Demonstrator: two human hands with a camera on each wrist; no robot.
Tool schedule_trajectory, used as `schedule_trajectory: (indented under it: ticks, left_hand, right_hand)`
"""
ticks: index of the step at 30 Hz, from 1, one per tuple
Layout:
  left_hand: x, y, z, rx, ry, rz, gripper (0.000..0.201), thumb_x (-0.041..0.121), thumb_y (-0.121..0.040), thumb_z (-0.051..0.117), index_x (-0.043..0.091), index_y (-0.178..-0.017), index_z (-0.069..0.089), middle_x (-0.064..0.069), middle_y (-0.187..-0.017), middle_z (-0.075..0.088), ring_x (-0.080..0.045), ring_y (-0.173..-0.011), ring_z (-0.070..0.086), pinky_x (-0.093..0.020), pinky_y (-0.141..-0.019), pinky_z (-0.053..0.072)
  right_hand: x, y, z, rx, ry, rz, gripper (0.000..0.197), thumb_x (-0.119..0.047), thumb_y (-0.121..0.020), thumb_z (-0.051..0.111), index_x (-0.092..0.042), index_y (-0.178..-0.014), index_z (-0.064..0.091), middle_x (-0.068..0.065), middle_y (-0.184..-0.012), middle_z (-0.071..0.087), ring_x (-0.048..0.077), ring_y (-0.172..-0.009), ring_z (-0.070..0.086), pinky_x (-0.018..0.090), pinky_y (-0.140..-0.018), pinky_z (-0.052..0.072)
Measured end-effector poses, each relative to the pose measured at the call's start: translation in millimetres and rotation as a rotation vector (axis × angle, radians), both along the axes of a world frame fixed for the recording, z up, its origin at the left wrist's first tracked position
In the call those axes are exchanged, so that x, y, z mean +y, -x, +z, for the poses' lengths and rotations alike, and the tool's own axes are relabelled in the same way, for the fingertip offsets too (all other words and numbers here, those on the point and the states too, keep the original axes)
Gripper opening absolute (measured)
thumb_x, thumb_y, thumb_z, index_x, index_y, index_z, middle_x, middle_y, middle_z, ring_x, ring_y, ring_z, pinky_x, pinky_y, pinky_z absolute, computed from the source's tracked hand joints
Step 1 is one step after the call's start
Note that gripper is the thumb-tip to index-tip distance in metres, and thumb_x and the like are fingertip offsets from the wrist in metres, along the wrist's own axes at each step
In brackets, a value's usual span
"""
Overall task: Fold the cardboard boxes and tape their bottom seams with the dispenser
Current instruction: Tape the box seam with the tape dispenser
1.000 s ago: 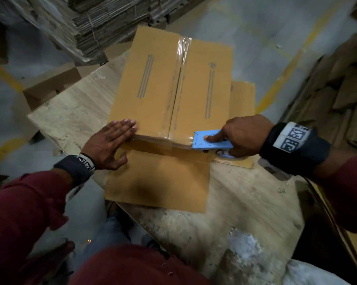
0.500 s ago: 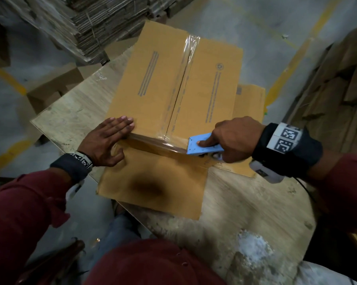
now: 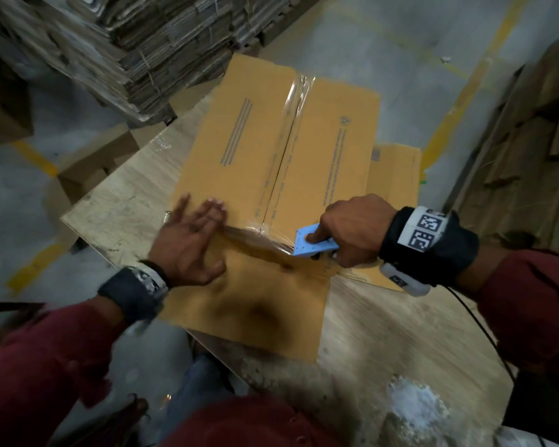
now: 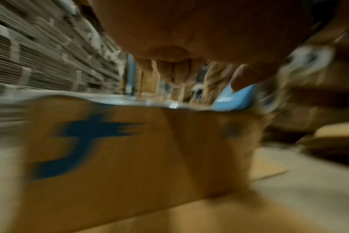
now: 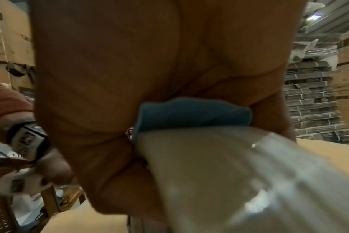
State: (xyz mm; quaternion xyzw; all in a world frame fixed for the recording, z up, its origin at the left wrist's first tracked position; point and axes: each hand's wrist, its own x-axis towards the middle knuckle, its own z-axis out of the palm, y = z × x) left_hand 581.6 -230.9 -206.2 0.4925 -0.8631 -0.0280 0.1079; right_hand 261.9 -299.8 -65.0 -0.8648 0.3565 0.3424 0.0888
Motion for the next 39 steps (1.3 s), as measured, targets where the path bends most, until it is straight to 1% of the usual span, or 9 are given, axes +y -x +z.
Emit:
schedule_trajectory:
  ticks: [4,7,12,16,28,30,33,36,39]
  left_hand:
    - [23.0,114.7,2.5,0.048,-0.094,-0.080,0.101,0.061,-0.080,0.057,0.000,-0.157,0.034,-0.018,-0.165,0.031,-0.030,-0.156,0.026,-0.053,-0.127,0.017]
    - [23.4,146.3,-10.4,-0.013,-0.175,0.006,0.106,0.061,-0.081,0.052,-0.001,-0.161,0.022,-0.018,-0.167,0.027,-0.029,-0.157,0.021,-0.048,-0.129,0.015]
    - [19.6,141.1,-18.3,-0.013,-0.151,-0.011,0.101,0.053,-0.081,0.055,-0.002,-0.159,0.024,-0.020,-0.163,0.035,-0.030,-0.153,0.032,-0.046,-0.126,0.026]
    - [17.4,137.7,-25.2,-0.021,-0.111,-0.025,0.107,0.053,-0.079,0.064,0.001,-0.162,0.019,-0.016,-0.166,0.031,-0.028,-0.154,0.030,-0.043,-0.126,0.025]
    - [17.1,138.0,-22.2,-0.093,-0.104,-0.027,0.102,0.055,-0.082,0.063,0.007,-0.163,0.023,-0.010,-0.169,0.027,-0.023,-0.156,0.025,-0.043,-0.127,0.023]
    - [17.0,137.9,-22.6,-0.099,-0.103,-0.027,0.101,0.055,-0.082,0.063,0.008,-0.163,0.024,-0.010,-0.169,0.027,-0.023,-0.156,0.024,-0.043,-0.127,0.022]
    - [16.9,139.5,-23.1,-0.088,-0.105,-0.015,0.101,0.055,-0.082,0.063,0.009,-0.163,0.024,-0.009,-0.169,0.026,-0.023,-0.157,0.023,-0.044,-0.127,0.023]
    - [16.0,139.2,-25.9,-0.083,-0.121,-0.020,0.102,0.056,-0.082,0.064,0.010,-0.164,0.023,-0.009,-0.170,0.023,-0.023,-0.157,0.022,-0.045,-0.127,0.021]
    - [15.6,137.5,-27.4,-0.109,-0.122,-0.030,0.103,0.055,-0.082,0.064,0.010,-0.164,0.021,-0.008,-0.170,0.021,-0.022,-0.158,0.020,-0.045,-0.128,0.019]
  right_hand:
    - [8.5,4.5,-1.8,-0.048,0.019,-0.003,0.056,-0.051,-0.088,0.059,-0.048,-0.143,0.052,0.000,-0.117,0.060,0.031,-0.097,0.065,0.033,-0.068,0.041]
    - [11.9,5.4,-3.5,-0.071,0.054,-0.050,0.052,-0.058,-0.089,0.056,-0.047,-0.140,0.054,0.000,-0.116,0.061,0.030,-0.097,0.066,0.033,-0.069,0.042]
    - [17.9,7.7,-2.5,-0.100,0.067,-0.119,0.047,-0.054,-0.093,0.060,-0.040,-0.137,0.057,0.003,-0.122,0.062,0.030,-0.102,0.065,0.037,-0.078,0.052]
    - [15.0,27.4,5.8,-0.089,0.021,-0.131,0.054,-0.047,-0.094,0.062,-0.043,-0.147,0.048,0.002,-0.122,0.062,0.025,-0.084,0.052,0.033,-0.067,0.044]
    - [29.7,81.1,11.6,-0.139,0.069,-0.185,0.057,-0.046,-0.096,0.060,-0.062,-0.145,0.037,-0.007,-0.108,0.055,0.019,-0.082,0.048,0.028,-0.054,0.036]
    - [28.8,102.0,16.8,-0.135,0.049,-0.198,0.056,-0.049,-0.093,0.062,-0.063,-0.143,0.040,-0.006,-0.112,0.060,0.022,-0.089,0.056,0.029,-0.059,0.044]
    - [29.5,150.9,29.4,-0.036,0.051,-0.267,0.057,-0.061,-0.085,0.063,-0.067,-0.138,0.043,-0.005,-0.112,0.066,0.024,-0.101,0.065,0.036,-0.079,0.057]
    - [44.5,179.0,29.9,-0.022,0.032,-0.372,0.056,-0.065,-0.085,0.062,-0.069,-0.137,0.041,-0.009,-0.090,0.053,0.021,-0.082,0.057,0.039,-0.076,0.056]
    - [52.6,184.7,17.4,-0.040,0.027,-0.406,0.056,-0.061,-0.087,0.063,-0.068,-0.138,0.042,-0.011,-0.083,0.045,0.018,-0.076,0.051,0.039,-0.076,0.057]
